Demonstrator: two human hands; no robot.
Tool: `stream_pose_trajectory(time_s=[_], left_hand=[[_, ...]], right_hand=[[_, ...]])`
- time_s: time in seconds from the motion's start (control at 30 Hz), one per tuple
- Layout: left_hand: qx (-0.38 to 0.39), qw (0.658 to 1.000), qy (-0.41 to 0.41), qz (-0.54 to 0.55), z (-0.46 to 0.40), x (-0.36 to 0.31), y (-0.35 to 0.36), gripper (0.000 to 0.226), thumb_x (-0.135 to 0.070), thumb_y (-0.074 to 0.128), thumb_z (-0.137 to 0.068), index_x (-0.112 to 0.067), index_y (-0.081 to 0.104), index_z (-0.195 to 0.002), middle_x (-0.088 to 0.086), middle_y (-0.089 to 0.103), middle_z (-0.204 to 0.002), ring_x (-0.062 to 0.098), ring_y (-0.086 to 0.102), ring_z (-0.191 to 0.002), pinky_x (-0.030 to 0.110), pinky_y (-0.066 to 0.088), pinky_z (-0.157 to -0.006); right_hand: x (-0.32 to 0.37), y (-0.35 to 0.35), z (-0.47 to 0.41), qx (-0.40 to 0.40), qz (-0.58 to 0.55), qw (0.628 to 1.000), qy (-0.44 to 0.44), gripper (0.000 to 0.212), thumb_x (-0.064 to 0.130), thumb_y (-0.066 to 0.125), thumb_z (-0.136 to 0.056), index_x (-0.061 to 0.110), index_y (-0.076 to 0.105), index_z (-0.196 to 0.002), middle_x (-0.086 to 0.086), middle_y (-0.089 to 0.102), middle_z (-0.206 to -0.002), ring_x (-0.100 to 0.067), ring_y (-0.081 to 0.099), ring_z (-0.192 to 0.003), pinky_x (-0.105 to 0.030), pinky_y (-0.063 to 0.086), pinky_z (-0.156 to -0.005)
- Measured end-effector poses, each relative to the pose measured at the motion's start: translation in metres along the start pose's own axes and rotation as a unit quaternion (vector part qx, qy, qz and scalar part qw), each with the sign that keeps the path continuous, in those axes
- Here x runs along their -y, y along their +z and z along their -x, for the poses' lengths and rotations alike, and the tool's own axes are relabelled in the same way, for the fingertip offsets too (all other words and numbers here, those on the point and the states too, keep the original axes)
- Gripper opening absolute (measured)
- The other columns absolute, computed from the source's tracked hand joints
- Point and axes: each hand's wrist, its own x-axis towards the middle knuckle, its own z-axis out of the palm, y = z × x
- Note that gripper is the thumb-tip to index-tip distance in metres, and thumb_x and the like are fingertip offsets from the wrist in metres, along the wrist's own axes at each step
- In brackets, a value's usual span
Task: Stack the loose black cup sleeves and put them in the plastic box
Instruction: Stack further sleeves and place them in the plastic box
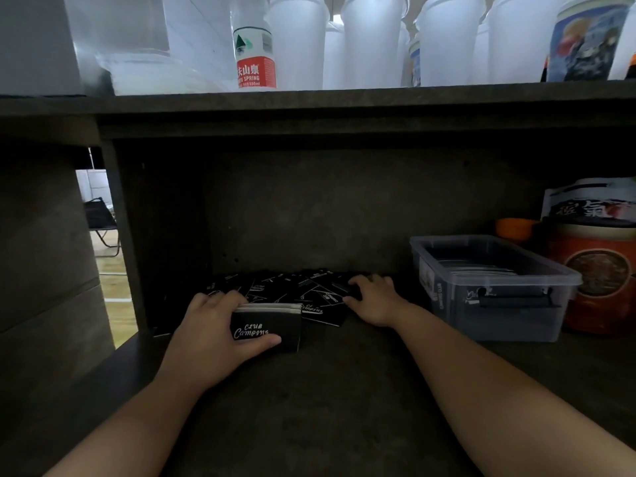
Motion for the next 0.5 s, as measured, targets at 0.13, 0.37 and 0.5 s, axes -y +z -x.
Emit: stream_pose_trajectory(time_s=[0.13,0.37,0.5], left_hand=[[-0.003,1.000,0.006,0.001,0.000,0.002,0.002,0.083,-0.102,0.031,-0.043,-0.040,0.050,-0.095,-0.021,0.052,-0.091,0.006,0.041,-0.093,0.028,0.044,-0.074],[-0.004,1.000,0.002,0.005,0.001,0.000,0.000,0.077,-0.095,0.042,-0.047,-0.038,0.052,-0.098,-0.021,0.051,-0.094,0.007,0.040,-0.098,0.030,0.047,-0.078],[-0.011,1.000,0.017,0.013,0.002,0.000,0.001,0.080,-0.088,0.048,-0.053,-0.039,0.056,-0.116,-0.023,0.049,-0.114,0.007,0.036,-0.112,0.033,0.047,-0.089]], right_hand=[[-0.003,-0.001,-0.001,-0.015,0.013,1.000,0.000,0.053,0.049,0.050,-0.095,0.025,0.039,-0.141,-0.010,0.042,-0.144,-0.033,0.033,-0.134,-0.044,0.033,-0.108],[0.023,-0.009,0.009,-0.153,-0.283,0.947,-0.024,0.041,0.043,0.061,-0.091,0.020,0.054,-0.124,-0.006,0.059,-0.121,-0.022,0.055,-0.115,-0.032,0.044,-0.097],[0.064,-0.008,0.030,0.066,-0.581,0.811,-0.010,0.026,0.034,0.059,-0.095,0.017,0.059,-0.115,-0.010,0.068,-0.112,-0.020,0.066,-0.098,-0.035,0.054,-0.092]])
